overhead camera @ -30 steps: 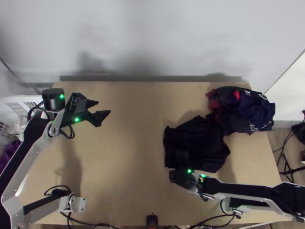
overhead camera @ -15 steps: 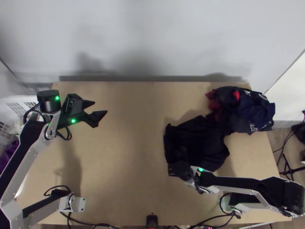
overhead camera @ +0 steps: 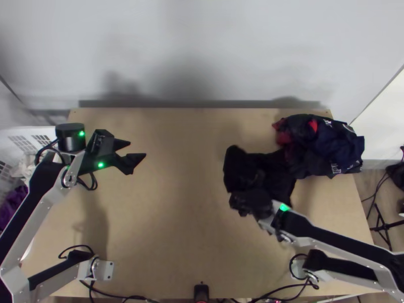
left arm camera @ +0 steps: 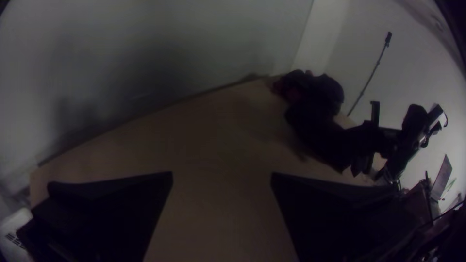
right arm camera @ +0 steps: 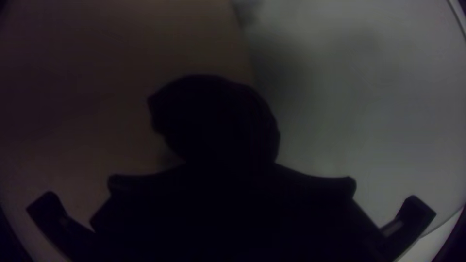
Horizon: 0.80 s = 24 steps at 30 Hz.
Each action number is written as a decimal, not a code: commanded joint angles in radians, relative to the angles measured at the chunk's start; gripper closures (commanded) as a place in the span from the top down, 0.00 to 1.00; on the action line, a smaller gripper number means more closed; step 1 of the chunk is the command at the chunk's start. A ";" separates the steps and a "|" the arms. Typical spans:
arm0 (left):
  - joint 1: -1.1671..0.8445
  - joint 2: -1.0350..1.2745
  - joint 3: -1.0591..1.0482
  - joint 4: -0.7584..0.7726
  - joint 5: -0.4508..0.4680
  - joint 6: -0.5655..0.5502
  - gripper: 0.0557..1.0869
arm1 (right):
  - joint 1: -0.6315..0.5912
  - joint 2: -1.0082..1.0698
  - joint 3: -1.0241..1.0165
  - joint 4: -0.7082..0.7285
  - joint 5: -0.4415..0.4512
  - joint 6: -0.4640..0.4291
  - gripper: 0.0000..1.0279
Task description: Fold the t-shirt
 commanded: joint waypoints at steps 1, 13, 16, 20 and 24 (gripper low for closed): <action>-0.019 0.024 0.006 -0.018 0.000 -0.022 0.96 | -0.181 -0.081 0.215 -0.157 -0.096 0.043 0.03; -0.017 0.076 0.065 -0.069 -0.002 -0.038 0.96 | -0.571 0.219 0.752 -0.321 -0.360 0.313 0.03; -0.017 0.073 0.062 -0.075 -0.002 -0.041 0.96 | -0.586 0.296 0.860 -0.329 -0.368 0.351 0.03; -0.002 0.064 0.061 -0.081 -0.003 -0.041 0.96 | -0.598 0.406 0.986 -0.332 -0.368 0.400 0.03; 0.001 0.056 0.046 -0.084 -0.003 -0.041 0.96 | -0.618 0.520 1.108 -0.326 -0.368 0.421 0.03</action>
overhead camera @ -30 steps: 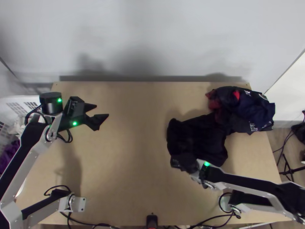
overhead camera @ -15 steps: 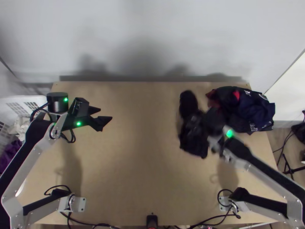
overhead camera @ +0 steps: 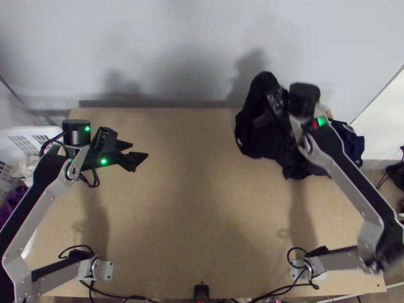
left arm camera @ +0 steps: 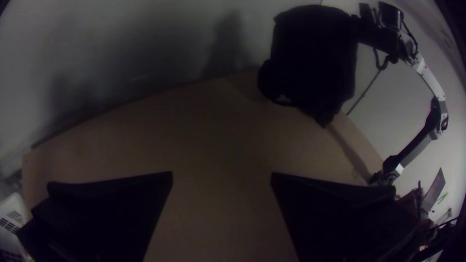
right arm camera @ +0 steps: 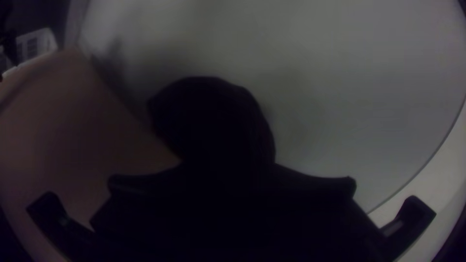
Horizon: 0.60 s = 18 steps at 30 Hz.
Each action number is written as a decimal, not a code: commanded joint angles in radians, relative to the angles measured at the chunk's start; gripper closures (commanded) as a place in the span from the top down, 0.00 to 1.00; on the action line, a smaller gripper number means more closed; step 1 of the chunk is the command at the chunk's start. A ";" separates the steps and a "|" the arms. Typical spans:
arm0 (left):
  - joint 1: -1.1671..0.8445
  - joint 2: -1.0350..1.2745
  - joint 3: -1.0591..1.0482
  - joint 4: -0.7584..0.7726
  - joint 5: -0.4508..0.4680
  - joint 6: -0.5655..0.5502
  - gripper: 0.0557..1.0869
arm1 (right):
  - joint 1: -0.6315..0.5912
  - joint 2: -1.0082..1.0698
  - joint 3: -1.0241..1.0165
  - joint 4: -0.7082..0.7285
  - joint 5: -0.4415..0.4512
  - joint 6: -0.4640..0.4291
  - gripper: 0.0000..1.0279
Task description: Fold the t-shirt
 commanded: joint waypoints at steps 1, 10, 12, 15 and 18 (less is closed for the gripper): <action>0.010 -0.010 -0.015 -0.009 0.000 0.000 0.96 | -0.047 0.188 0.239 -0.010 -0.013 0.063 0.03; 0.044 -0.043 -0.050 -0.007 0.002 0.002 0.96 | -0.085 0.273 0.311 -0.007 -0.014 0.143 0.03; 0.048 -0.047 -0.062 -0.003 0.002 0.000 0.96 | -0.098 0.289 0.325 -0.007 -0.013 0.184 0.03; 0.048 -0.058 -0.078 0.000 0.000 0.000 0.96 | -0.124 0.292 0.326 -0.007 -0.014 0.222 0.03; 0.056 -0.067 -0.095 0.002 0.000 0.003 0.96 | -0.176 0.288 0.314 -0.009 -0.037 0.258 0.03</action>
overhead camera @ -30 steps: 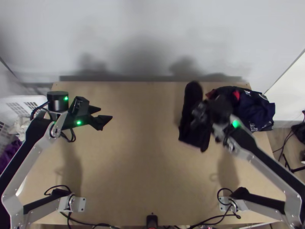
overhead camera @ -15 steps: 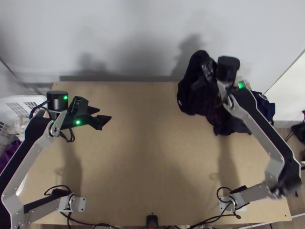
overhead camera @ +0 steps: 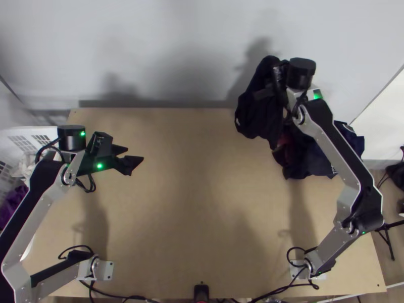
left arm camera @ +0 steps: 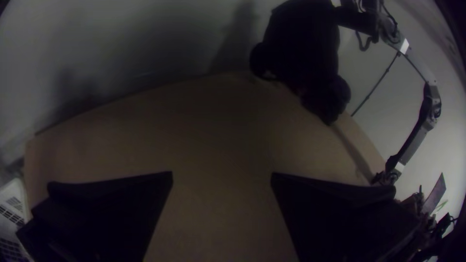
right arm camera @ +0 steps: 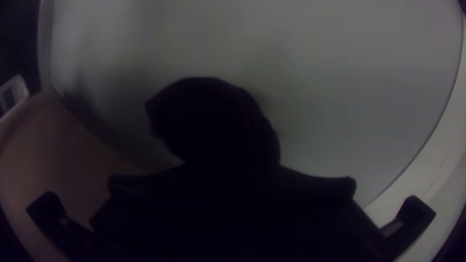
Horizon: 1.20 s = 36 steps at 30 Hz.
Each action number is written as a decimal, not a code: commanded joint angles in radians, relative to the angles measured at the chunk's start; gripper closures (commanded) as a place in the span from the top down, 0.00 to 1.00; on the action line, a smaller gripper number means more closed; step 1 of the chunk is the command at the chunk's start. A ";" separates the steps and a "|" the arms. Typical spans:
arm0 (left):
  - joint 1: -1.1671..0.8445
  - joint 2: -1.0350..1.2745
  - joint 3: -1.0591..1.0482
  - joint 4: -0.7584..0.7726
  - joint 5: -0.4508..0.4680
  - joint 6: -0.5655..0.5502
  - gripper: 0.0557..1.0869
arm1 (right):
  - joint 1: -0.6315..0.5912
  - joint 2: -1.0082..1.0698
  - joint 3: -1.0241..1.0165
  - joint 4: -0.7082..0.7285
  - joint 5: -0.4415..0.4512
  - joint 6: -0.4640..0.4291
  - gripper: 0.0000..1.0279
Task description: Fold the t-shirt
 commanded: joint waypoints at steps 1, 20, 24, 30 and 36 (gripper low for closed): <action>0.017 -0.020 -0.038 0.008 0.000 0.005 0.96 | -0.095 0.023 0.004 0.001 -0.044 0.092 0.03; 0.016 0.020 -0.044 0.034 -0.012 0.002 0.96 | -0.587 -0.200 -0.447 0.107 -0.367 0.175 0.03; -0.004 0.030 -0.037 0.033 -0.020 0.002 0.96 | -0.702 -0.237 -0.531 0.110 -0.421 0.170 0.03; -0.027 0.037 -0.032 0.026 -0.029 0.002 0.96 | -0.843 -0.285 -0.631 0.110 -0.495 0.152 0.03; -0.039 0.046 -0.038 0.026 -0.035 0.011 0.96 | -0.893 -0.230 -0.684 0.145 -0.511 0.092 0.03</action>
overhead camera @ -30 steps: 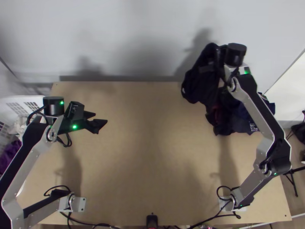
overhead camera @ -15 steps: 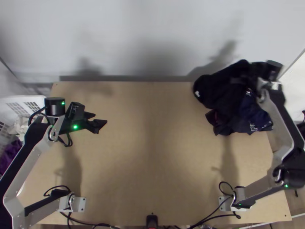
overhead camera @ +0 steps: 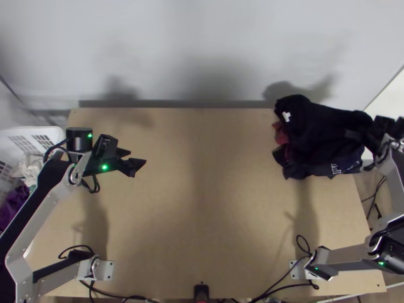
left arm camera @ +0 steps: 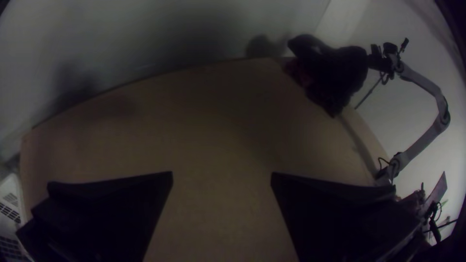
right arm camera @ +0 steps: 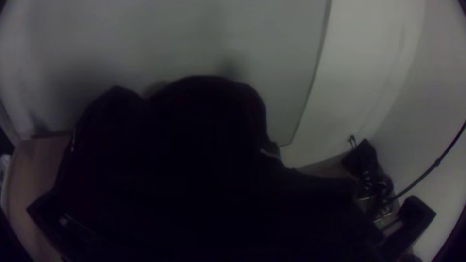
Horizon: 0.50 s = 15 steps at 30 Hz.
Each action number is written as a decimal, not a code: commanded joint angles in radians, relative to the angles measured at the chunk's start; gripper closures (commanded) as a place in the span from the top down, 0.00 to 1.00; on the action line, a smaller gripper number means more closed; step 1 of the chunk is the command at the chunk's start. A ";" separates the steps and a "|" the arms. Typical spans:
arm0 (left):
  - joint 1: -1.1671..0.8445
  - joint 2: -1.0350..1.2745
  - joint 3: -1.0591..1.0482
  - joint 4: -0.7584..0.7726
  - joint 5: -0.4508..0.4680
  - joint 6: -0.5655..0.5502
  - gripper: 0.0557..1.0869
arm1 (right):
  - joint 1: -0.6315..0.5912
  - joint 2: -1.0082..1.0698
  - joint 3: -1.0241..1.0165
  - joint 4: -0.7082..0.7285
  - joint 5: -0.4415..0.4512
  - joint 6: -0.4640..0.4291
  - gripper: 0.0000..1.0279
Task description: Fold the t-shirt
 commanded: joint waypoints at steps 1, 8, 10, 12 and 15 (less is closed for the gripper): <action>-0.020 0.013 -0.003 -0.003 -0.009 0.010 0.96 | -0.084 0.053 -0.074 0.028 -0.040 -0.059 0.03; -0.031 0.022 -0.001 -0.003 -0.012 0.013 0.96 | -0.082 0.237 -0.049 0.060 -0.038 -0.127 0.04; -0.031 0.022 0.000 -0.003 -0.012 0.015 0.96 | -0.084 0.260 -0.045 0.060 -0.038 -0.136 0.10; -0.031 0.022 0.002 -0.003 -0.012 0.015 0.96 | -0.085 0.269 -0.040 0.060 -0.038 -0.142 0.22; -0.029 0.022 -0.001 -0.003 -0.014 0.018 0.96 | -0.090 0.284 -0.017 0.059 -0.035 -0.142 0.43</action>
